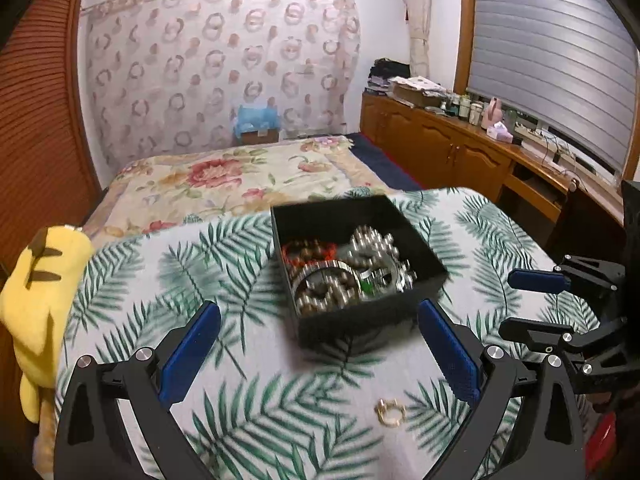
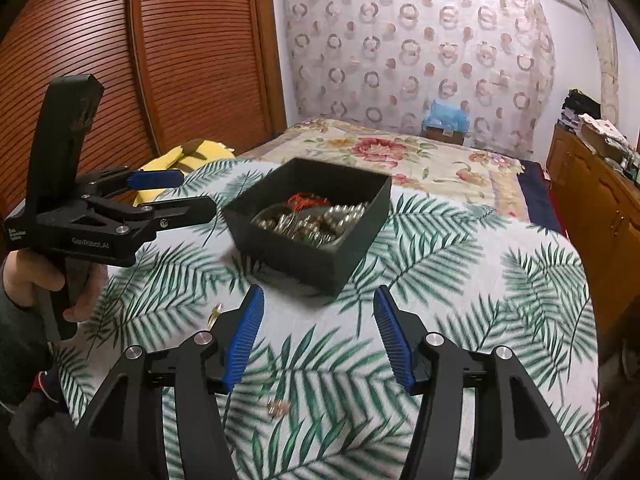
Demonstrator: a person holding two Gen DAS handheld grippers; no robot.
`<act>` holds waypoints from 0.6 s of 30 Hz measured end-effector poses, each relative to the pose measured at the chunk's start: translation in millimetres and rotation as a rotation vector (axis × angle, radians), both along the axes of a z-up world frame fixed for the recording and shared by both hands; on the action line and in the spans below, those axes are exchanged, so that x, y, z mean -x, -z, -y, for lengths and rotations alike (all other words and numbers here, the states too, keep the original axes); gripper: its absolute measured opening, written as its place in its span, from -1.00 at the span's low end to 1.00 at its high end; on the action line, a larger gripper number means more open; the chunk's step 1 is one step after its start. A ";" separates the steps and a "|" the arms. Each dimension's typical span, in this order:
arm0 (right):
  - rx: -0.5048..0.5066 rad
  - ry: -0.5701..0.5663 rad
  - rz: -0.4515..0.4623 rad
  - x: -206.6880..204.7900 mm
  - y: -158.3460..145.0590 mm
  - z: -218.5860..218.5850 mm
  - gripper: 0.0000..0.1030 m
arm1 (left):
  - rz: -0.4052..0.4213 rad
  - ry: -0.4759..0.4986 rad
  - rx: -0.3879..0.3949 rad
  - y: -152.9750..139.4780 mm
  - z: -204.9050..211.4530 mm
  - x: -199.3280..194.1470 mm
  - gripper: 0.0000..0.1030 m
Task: Organize jewelry
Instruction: 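Close the left tool on the gold ring while the right tool grasps the small gold earring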
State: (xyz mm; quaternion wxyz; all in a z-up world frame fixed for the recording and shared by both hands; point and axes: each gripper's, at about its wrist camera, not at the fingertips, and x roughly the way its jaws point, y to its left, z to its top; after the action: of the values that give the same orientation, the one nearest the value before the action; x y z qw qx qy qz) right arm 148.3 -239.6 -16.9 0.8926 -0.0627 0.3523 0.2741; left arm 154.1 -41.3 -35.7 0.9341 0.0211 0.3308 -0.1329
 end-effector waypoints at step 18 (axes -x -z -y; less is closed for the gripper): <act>0.070 -0.103 -0.092 24.5 38.5 -11.4 -0.19 | -0.125 0.035 -0.067 51.5 11.8 27.5 0.85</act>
State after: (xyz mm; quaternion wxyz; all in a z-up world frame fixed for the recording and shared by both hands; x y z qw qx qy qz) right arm 123.8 -228.2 -55.4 0.8574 -0.0992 0.3987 0.3099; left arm 126.6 -53.1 -87.2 0.9080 0.0497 0.3921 -0.1391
